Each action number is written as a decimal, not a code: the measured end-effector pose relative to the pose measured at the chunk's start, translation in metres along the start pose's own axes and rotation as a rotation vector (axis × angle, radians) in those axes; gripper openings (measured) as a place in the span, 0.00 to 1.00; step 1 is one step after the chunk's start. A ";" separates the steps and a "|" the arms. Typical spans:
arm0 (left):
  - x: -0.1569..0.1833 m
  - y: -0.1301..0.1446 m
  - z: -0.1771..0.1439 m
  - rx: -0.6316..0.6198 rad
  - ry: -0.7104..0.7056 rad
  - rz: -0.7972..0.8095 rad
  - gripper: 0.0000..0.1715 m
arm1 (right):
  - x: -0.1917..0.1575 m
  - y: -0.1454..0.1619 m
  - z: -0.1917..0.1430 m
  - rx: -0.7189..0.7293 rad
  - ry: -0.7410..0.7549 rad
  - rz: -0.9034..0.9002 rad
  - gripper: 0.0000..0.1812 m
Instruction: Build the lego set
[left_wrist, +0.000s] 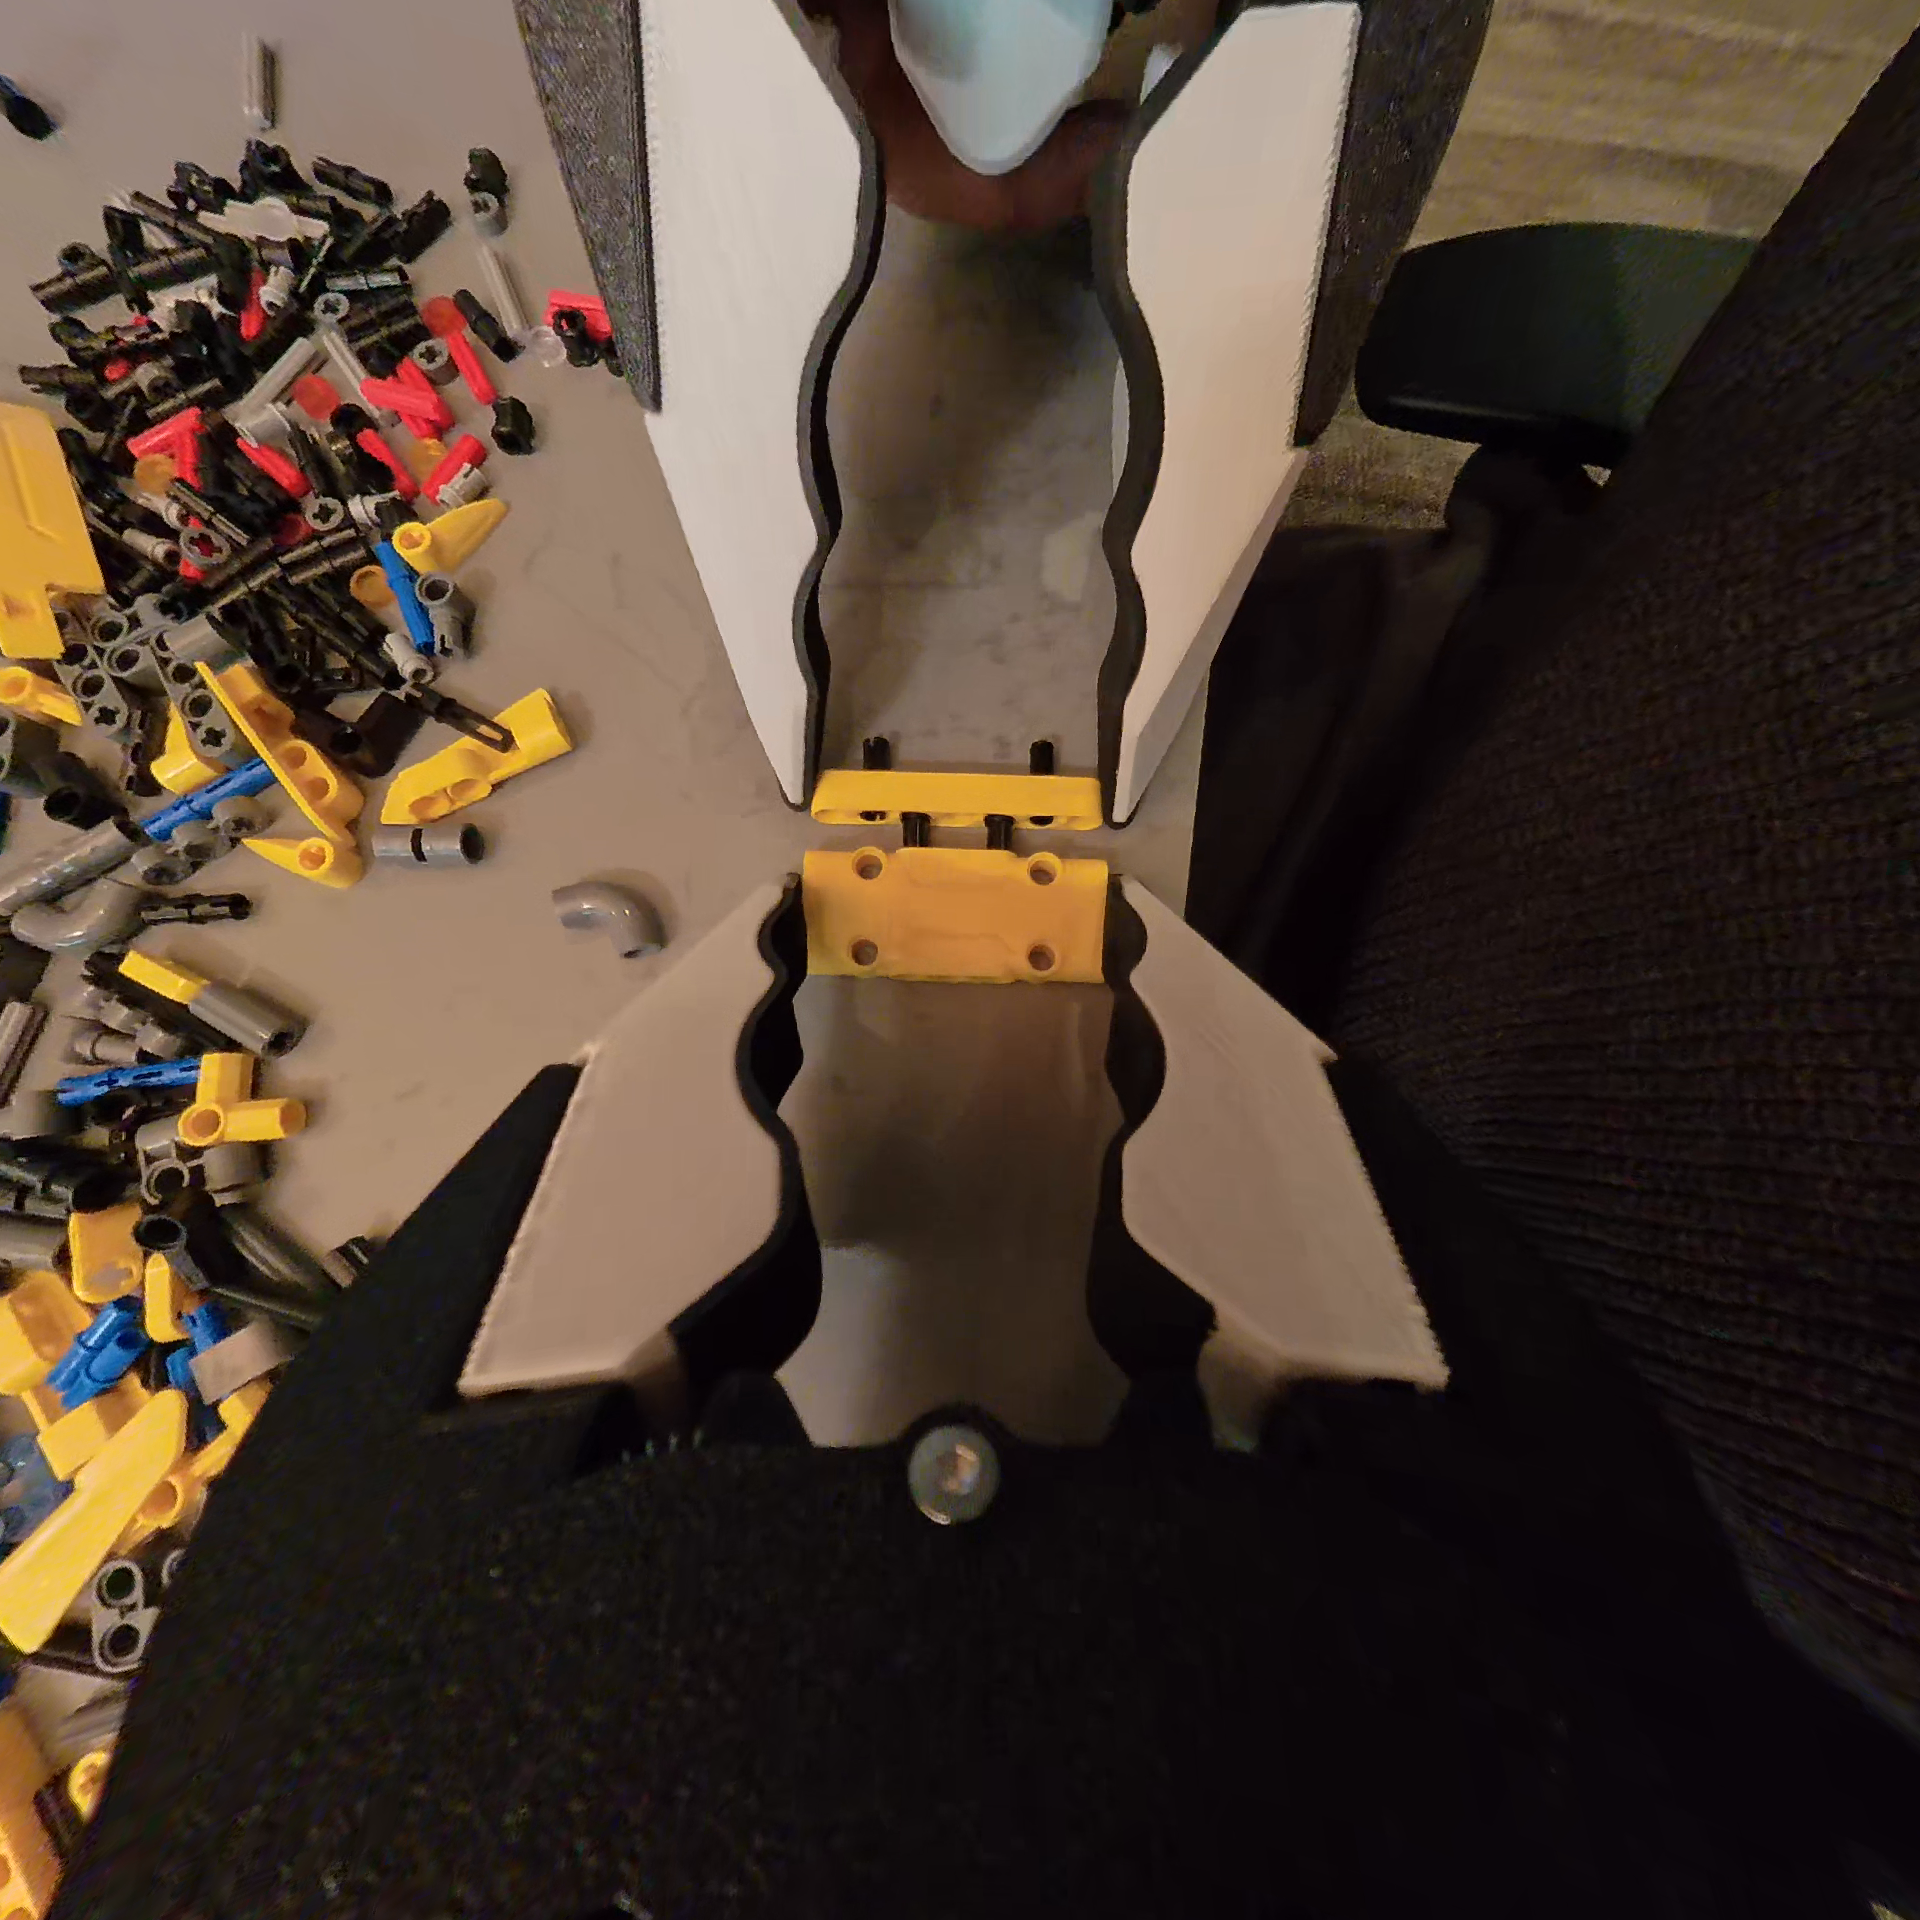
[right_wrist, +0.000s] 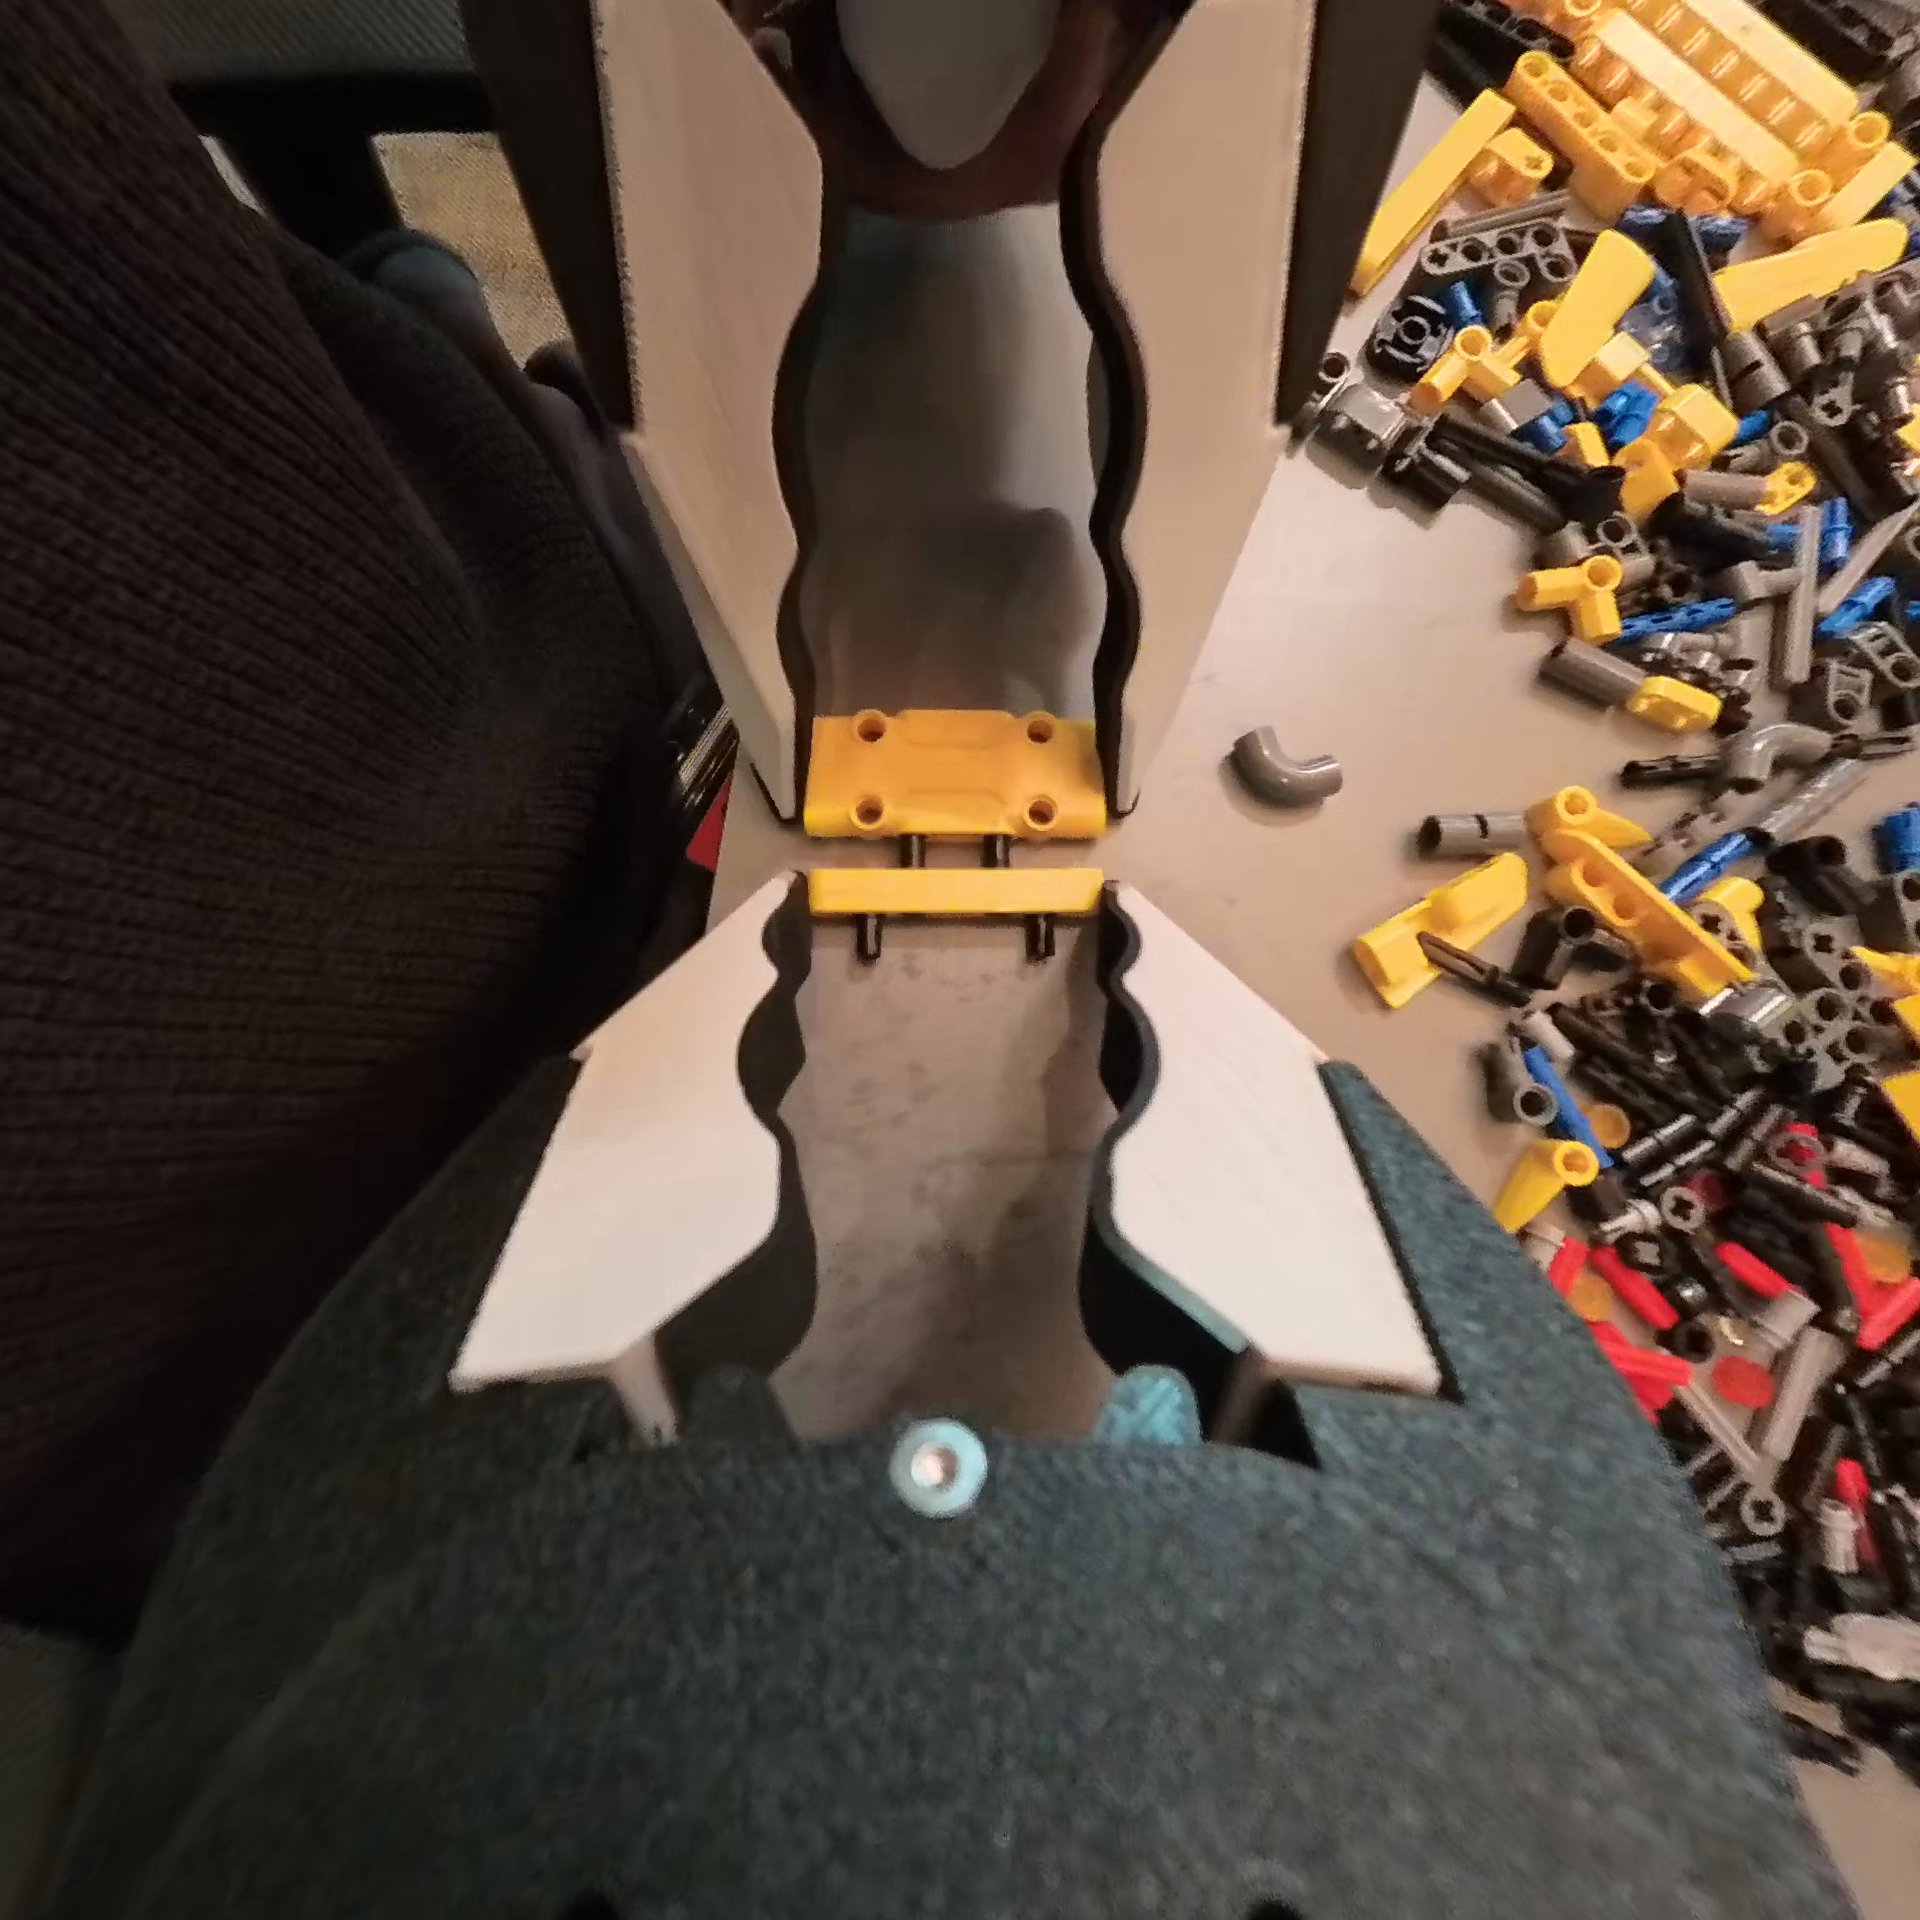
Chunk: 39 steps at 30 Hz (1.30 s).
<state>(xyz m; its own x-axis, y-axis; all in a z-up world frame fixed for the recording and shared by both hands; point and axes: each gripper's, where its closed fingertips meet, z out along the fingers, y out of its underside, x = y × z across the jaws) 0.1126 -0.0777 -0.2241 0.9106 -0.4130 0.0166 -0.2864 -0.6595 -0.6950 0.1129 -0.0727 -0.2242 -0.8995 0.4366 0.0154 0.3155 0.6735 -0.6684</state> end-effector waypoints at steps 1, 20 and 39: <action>0.000 0.000 0.000 -0.002 0.000 0.000 0.33 | 0.000 0.000 0.000 -0.003 -0.003 0.004 0.30; 0.000 -0.001 0.000 0.044 -0.010 0.006 0.33 | 0.001 -0.001 0.000 0.086 0.003 0.048 0.31; -0.005 -0.035 -0.040 0.398 -0.042 -0.209 0.33 | 0.013 0.021 -0.024 0.120 0.281 0.178 0.32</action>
<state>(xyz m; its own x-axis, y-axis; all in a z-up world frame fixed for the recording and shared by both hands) 0.1060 -0.0774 -0.1716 0.9504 -0.2652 0.1627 0.0346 -0.4294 -0.9025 0.1147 -0.0388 -0.2205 -0.7101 0.6992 0.0831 0.4075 0.5043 -0.7613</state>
